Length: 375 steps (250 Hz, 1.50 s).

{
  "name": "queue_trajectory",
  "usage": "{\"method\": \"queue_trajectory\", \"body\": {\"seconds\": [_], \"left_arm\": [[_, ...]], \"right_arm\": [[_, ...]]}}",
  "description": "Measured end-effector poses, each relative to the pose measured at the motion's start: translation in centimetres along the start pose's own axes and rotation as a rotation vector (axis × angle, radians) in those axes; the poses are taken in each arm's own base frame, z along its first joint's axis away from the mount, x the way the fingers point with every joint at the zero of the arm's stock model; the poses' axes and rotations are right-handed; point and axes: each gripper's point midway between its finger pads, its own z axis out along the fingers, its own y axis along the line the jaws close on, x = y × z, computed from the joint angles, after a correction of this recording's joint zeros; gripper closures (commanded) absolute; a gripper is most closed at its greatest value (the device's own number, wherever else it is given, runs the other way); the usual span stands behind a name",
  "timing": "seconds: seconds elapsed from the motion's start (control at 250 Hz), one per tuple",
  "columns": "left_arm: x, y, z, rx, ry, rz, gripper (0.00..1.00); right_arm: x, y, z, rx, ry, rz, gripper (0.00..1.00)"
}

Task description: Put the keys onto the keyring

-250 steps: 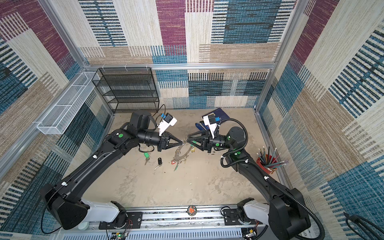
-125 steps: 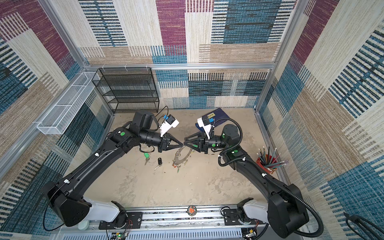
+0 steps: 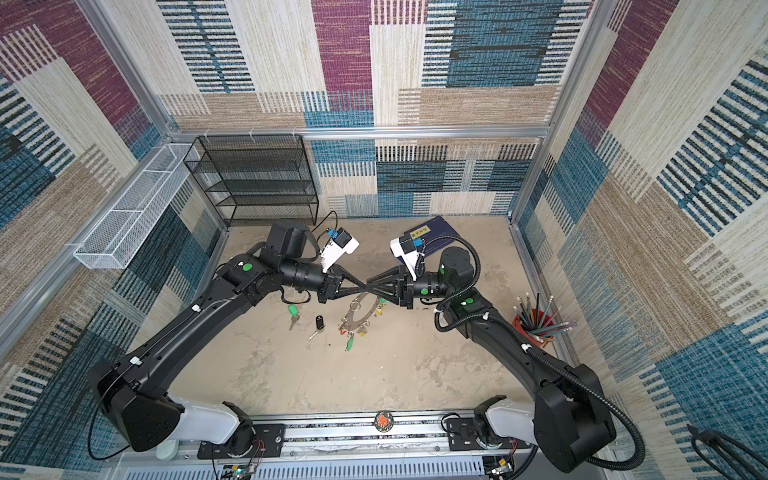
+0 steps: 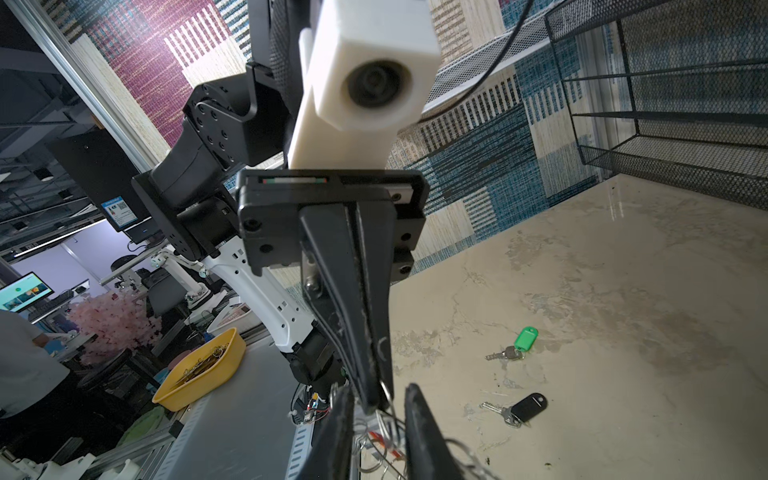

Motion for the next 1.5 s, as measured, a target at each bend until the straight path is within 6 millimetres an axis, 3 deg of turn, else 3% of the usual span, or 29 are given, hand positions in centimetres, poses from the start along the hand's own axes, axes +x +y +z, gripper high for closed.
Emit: {"method": "queue_trajectory", "body": {"seconds": [0.14,0.472,0.664,1.0,1.132,1.5], "left_arm": [[0.1,0.2,0.0,-0.008,0.002,-0.004,1.00],[0.1,0.6,0.1,-0.025,0.003,-0.008,1.00],[0.1,0.7,0.0,-0.034,-0.012,0.001,0.81],[0.1,1.8,-2.2,-0.044,-0.090,-0.049,0.63],[-0.2,1.1,-2.8,0.001,-0.120,-0.044,0.54],[0.2,-0.3,-2.0,0.131,-0.107,-0.054,0.56]], "right_arm": [[0.2,-0.1,0.0,0.002,0.006,0.003,1.00],[0.2,-0.6,0.0,0.030,0.002,0.008,1.00],[0.1,-0.7,0.1,0.038,-0.003,0.002,1.00],[-0.4,-1.0,0.0,0.069,-0.021,-0.003,1.00],[-0.3,-0.9,0.0,0.068,-0.021,0.002,1.00],[-0.3,-0.1,-0.2,0.031,-0.039,0.009,1.00]]}}
